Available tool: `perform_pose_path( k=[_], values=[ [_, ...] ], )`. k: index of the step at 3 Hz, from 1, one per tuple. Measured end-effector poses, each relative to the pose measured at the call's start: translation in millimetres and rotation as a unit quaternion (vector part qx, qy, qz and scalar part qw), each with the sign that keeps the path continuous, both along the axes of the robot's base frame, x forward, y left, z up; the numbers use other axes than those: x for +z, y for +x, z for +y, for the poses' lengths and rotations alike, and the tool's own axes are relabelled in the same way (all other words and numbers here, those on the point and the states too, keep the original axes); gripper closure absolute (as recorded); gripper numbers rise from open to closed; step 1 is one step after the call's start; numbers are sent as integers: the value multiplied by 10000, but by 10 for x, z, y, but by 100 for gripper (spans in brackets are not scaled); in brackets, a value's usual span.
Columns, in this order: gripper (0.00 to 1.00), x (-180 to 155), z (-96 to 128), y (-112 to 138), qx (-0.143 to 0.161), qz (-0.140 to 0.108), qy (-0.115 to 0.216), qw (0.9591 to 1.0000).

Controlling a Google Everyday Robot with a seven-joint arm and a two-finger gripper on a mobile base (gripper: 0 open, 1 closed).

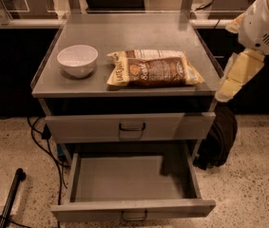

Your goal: Place brown chip bag into middle drawer

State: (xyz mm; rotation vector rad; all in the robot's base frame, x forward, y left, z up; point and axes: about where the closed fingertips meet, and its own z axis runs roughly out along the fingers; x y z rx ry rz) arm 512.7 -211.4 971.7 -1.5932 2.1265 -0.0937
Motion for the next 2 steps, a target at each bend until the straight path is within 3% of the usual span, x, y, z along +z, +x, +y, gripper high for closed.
perform_pose_path(
  k=[2],
  values=[
    [0, -115, 301, 733, 207, -275, 666, 9972]
  ],
)
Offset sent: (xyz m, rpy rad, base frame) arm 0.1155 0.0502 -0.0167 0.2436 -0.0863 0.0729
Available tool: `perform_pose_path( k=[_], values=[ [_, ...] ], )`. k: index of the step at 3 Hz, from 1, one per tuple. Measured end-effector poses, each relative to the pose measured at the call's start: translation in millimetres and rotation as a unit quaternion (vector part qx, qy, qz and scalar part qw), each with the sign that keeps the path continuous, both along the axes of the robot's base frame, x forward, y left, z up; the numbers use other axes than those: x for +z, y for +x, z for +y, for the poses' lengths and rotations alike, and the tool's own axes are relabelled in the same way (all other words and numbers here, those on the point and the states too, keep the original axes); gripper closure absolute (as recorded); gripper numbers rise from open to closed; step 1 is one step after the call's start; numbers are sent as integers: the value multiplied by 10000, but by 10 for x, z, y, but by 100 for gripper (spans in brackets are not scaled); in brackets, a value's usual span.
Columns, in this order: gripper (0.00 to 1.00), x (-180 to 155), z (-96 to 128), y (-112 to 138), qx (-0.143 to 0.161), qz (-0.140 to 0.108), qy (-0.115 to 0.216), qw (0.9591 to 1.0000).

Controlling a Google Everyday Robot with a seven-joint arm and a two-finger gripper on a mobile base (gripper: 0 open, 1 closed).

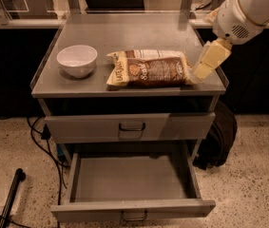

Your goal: Place brown chip bag into middle drawer

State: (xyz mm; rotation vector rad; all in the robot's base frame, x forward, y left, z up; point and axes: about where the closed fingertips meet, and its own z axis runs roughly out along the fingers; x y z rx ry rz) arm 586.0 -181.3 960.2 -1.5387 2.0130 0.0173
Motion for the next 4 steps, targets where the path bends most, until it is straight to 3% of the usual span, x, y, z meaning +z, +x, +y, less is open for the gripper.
perform_pose_path(
  k=[1, 4],
  values=[
    [0, -184, 321, 288, 225, -87, 656, 9976],
    [0, -427, 430, 580, 480, -65, 1069, 9931]
  ],
)
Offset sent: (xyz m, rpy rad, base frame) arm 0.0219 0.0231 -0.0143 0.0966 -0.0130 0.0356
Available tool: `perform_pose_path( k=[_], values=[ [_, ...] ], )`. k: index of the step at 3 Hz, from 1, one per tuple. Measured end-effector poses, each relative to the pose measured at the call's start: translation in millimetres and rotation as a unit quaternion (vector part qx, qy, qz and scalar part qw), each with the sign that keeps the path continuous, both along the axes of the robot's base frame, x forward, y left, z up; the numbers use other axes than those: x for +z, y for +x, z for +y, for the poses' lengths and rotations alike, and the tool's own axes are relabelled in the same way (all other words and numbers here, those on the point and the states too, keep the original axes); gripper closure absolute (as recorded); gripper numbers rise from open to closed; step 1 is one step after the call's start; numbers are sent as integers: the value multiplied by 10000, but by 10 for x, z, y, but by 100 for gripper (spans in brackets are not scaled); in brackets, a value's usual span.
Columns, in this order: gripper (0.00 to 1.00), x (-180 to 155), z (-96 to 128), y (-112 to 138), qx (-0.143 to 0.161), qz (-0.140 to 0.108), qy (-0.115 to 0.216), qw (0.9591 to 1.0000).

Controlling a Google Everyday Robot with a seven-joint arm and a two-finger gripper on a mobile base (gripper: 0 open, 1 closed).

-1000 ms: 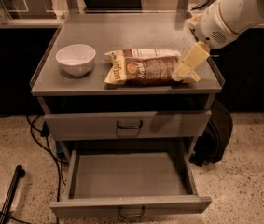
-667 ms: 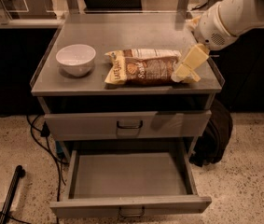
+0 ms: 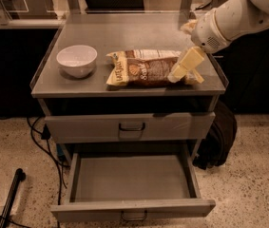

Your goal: Place brown chip bag into middle drawer

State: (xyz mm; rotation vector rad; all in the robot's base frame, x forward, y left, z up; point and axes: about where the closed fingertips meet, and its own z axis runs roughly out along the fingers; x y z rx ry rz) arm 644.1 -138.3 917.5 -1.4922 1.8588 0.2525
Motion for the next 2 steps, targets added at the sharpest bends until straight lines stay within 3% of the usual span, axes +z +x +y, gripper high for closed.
perform_pose_path(
  k=[2],
  values=[
    [0, -132, 177, 242, 183, 135, 357, 9991]
  ],
)
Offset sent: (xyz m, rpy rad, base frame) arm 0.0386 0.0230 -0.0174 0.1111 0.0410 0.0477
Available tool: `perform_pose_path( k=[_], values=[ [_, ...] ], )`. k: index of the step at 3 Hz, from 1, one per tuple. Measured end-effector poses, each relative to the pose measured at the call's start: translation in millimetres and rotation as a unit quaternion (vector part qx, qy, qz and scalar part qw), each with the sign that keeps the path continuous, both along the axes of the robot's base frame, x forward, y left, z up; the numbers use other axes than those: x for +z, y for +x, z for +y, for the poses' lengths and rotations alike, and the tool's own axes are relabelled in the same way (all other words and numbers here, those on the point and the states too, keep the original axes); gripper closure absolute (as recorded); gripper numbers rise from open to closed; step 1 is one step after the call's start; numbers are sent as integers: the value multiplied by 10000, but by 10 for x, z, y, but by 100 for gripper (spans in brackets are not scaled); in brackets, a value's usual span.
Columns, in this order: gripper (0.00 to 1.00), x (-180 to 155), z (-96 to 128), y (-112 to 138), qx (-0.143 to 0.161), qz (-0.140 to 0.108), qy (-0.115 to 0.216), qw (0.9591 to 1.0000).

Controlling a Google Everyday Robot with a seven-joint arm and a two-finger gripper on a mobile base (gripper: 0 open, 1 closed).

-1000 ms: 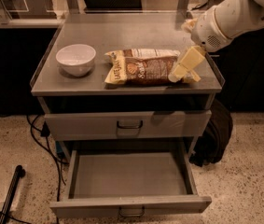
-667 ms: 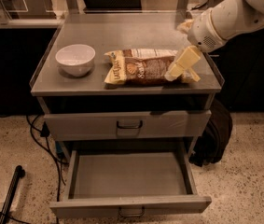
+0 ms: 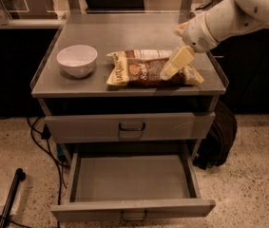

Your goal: Place brown chip bag into middle drawer

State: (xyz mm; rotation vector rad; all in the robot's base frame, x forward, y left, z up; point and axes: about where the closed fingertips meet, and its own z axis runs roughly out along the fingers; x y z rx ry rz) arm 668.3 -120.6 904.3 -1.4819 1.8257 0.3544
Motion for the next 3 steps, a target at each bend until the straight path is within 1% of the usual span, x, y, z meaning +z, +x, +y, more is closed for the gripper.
perform_pose_path(
  k=[1, 2, 3],
  values=[
    [0, -109, 116, 102, 95, 106, 82, 9999],
    [0, -288, 212, 209, 117, 224, 128, 9996],
    [0, -464, 300, 317, 111, 279, 152, 9994]
  ],
)
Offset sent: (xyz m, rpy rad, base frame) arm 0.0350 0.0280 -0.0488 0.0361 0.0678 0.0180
